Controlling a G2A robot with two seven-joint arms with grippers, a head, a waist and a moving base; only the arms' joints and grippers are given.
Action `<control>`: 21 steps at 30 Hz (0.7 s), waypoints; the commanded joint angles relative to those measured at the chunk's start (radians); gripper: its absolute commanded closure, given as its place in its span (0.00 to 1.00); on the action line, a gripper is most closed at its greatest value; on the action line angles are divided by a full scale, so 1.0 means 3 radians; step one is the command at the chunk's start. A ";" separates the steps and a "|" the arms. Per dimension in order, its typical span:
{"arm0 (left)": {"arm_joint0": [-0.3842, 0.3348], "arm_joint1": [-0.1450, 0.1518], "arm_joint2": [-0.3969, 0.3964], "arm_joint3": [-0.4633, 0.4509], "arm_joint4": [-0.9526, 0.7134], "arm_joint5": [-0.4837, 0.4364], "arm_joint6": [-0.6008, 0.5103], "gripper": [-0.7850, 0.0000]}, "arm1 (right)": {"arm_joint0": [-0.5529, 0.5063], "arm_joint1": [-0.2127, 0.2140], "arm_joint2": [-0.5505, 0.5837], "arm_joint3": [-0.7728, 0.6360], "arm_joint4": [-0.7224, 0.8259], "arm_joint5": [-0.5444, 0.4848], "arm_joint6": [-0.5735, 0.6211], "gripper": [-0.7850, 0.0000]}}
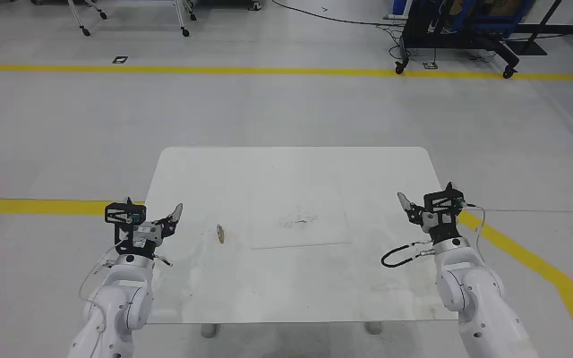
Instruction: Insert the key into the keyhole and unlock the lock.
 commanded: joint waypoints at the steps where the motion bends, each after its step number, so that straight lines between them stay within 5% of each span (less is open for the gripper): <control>1: 0.0000 0.0000 0.0000 0.0000 0.0000 0.0000 0.0000 0.00 | 0.0000 0.0000 0.0000 0.0000 0.0000 0.0000 0.0000 0.00; 12: 0.0000 0.0000 0.0000 0.0000 0.0000 0.0000 0.0000 0.00 | 0.0098 -0.0002 -0.0141 0.0012 -0.0181 -0.0147 0.0067 0.00; 21: 0.0000 0.0000 0.0000 0.0000 0.0000 0.0000 0.0000 0.00 | 0.0937 -0.0078 -0.1000 0.0552 -0.0293 -0.0885 0.0488 0.00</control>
